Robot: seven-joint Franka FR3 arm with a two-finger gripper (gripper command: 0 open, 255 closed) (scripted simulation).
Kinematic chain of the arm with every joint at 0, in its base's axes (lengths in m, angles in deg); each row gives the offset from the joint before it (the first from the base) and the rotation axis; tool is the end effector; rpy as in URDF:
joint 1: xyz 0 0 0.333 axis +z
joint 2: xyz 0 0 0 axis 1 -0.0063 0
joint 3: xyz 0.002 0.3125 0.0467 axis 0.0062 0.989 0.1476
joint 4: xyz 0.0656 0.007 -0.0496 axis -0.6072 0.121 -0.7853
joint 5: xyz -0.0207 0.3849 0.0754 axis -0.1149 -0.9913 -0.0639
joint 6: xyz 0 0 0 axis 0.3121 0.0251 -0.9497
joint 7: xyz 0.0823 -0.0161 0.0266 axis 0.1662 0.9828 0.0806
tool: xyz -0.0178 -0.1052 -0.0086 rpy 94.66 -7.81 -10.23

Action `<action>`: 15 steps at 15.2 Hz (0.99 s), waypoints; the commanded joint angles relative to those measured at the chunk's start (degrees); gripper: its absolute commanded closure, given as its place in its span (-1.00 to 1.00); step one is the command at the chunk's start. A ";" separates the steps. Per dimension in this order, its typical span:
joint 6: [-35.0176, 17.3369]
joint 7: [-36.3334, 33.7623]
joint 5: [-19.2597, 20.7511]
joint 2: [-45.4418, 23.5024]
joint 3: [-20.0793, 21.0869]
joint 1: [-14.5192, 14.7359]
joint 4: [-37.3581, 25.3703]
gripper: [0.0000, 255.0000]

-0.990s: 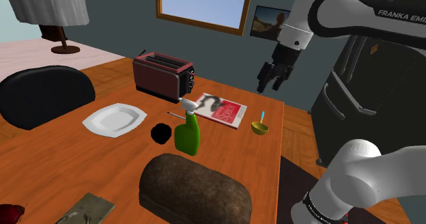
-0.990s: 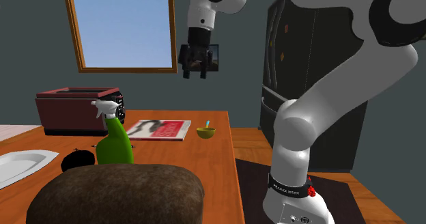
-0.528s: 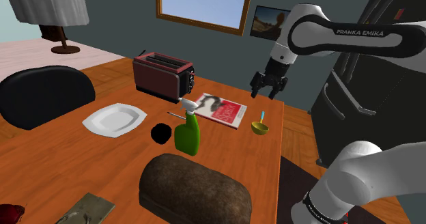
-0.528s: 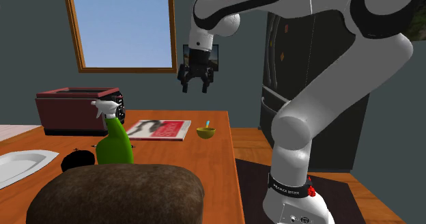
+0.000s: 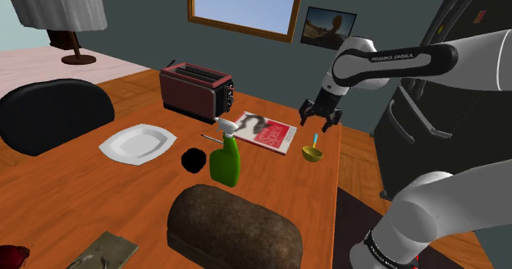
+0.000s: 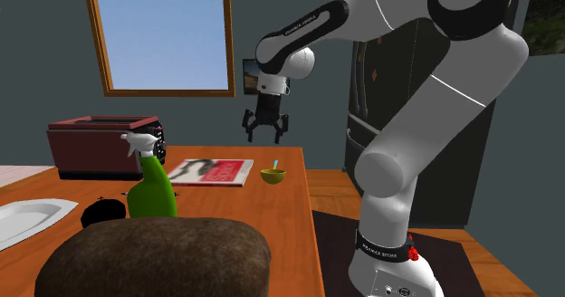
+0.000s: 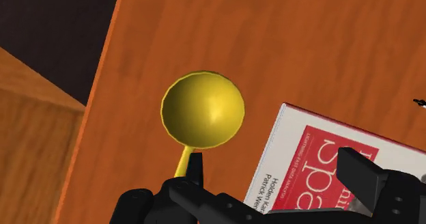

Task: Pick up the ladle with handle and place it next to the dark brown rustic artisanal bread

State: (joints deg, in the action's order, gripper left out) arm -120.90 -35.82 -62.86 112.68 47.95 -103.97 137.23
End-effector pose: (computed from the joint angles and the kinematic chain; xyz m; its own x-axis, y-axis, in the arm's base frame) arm 0.3675 -0.1206 0.4648 0.6782 -0.7348 -0.0118 -0.7265 -0.6679 -0.1614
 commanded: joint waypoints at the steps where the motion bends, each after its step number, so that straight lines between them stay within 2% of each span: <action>1: -3.28 -2.23 -0.45 -2.09 -0.75 -1.55 1.38 -1.00; 8: -14.60 -8.44 -2.85 -10.15 -4.00 -6.37 5.74 -1.00; 15: -21.04 -7.14 -4.91 -14.55 -4.04 -5.13 7.83 -1.00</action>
State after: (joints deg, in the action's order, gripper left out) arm -140.94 -43.11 -67.40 98.91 43.88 -109.32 144.88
